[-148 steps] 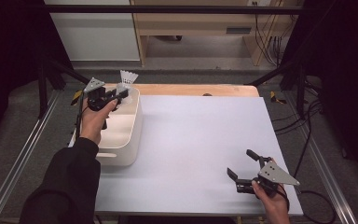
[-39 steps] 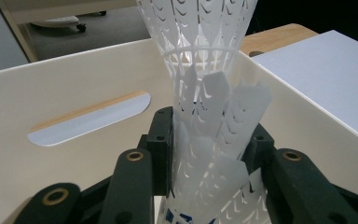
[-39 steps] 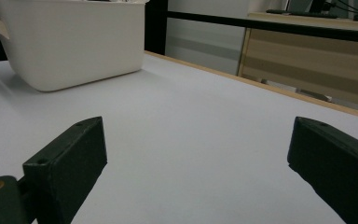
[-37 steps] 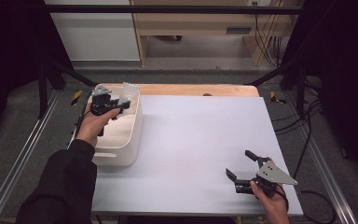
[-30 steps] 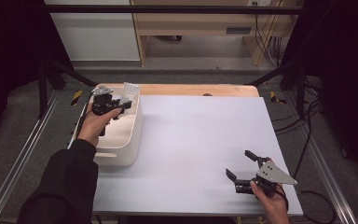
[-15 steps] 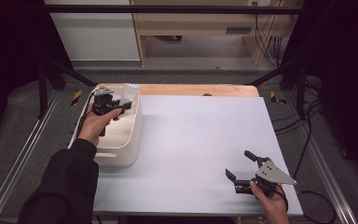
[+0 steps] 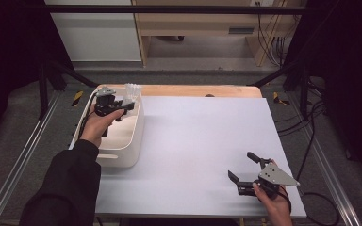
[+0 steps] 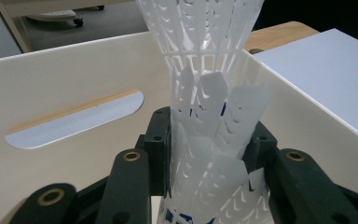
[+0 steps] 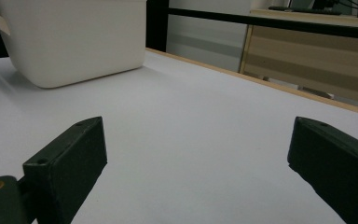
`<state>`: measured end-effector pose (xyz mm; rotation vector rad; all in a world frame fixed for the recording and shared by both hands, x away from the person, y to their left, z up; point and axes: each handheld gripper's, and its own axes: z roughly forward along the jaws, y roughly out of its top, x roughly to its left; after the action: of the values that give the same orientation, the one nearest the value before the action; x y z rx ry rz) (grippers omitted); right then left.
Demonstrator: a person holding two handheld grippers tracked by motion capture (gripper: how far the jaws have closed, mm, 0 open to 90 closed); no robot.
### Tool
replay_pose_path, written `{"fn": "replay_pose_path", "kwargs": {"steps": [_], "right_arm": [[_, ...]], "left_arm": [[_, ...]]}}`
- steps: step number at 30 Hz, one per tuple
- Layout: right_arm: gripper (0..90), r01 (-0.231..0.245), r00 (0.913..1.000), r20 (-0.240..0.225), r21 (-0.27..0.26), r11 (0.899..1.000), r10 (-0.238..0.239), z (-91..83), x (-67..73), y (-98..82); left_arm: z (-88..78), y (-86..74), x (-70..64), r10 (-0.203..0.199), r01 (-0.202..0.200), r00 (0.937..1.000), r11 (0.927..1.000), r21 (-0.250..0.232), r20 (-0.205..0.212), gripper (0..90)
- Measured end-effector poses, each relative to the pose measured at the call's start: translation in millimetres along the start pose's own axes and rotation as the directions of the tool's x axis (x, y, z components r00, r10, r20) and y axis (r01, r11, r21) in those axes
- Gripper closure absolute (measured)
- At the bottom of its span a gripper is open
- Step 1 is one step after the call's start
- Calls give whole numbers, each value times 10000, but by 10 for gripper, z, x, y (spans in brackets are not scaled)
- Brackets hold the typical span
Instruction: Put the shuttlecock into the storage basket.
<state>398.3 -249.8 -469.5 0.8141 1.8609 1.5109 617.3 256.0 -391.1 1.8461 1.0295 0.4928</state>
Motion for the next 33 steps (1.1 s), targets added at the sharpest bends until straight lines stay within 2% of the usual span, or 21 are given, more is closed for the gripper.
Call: {"fn": "replay_pose_path", "kwargs": {"steps": [3,5,9,13,21,33], "right_arm": [[46,-2,10000,-4,2,10000,2,1,-1,-1],[46,-13,10000,-29,-8,10000,13,5,1,-2],[46,17,10000,-24,8,10000,-17,7,3,-3],[46,-7,10000,-29,22,10000,7,4,4,-2],[46,18,10000,-45,32,10000,-18,7,5,-2],[45,41,10000,-43,35,10000,-41,8,10,0]], "left_arm": [[8,-1,9,-255,255,9997,9996,-127,-46,493],[8,-3,23,-435,433,9990,9989,-192,-103,392],[4,-3,29,-501,500,9987,9984,-273,-52,314],[-14,13,17,-455,450,9989,9985,-315,-138,275],[-101,65,-2,-480,460,9985,9962,-735,-252,263],[-200,120,-45,-424,387,9988,9894,-1399,-236,192]]}}
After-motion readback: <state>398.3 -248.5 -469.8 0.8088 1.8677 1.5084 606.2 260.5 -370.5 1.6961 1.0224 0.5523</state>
